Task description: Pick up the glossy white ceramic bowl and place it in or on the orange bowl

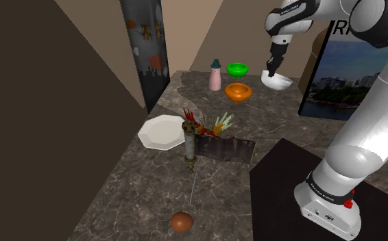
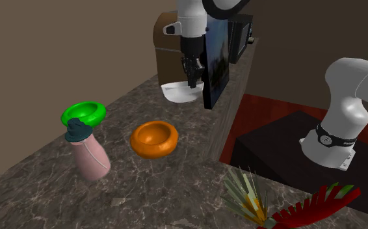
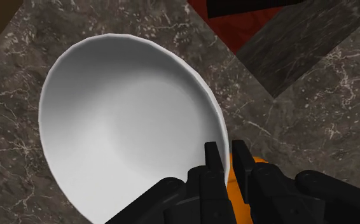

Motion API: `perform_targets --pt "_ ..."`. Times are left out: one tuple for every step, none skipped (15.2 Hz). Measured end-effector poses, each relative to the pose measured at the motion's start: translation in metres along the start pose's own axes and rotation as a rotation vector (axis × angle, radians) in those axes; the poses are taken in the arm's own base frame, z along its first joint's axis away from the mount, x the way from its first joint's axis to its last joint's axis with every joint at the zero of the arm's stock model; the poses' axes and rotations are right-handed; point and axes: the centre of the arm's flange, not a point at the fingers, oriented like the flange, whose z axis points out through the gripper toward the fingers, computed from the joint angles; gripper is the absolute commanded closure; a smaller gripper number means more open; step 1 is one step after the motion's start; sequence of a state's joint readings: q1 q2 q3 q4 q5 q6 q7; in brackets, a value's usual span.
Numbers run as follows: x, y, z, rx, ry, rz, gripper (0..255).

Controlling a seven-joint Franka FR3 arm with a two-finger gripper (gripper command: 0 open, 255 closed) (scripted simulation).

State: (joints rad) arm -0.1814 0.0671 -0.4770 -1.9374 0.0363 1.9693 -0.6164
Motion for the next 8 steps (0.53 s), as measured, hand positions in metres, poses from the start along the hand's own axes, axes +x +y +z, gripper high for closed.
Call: perform_targets --pt "0.004 -0.003 -0.002 0.0 0.0 0.0 255" --pt "0.013 -0.009 -0.007 0.0 0.0 0.0 255" --pt "0.022 -0.017 -0.012 0.0 0.0 0.0 255" --pt "0.033 -0.025 -0.014 0.0 0.0 0.0 255" --pt "0.041 -0.028 -0.016 0.0 0.0 -0.001 255" --pt "0.052 -0.036 -0.018 0.0 0.0 0.0 255" --pt "0.062 -0.042 -0.02 0.0 0.0 0.0 255" --pt "0.072 -0.047 -0.023 0.0 0.0 0.0 255"
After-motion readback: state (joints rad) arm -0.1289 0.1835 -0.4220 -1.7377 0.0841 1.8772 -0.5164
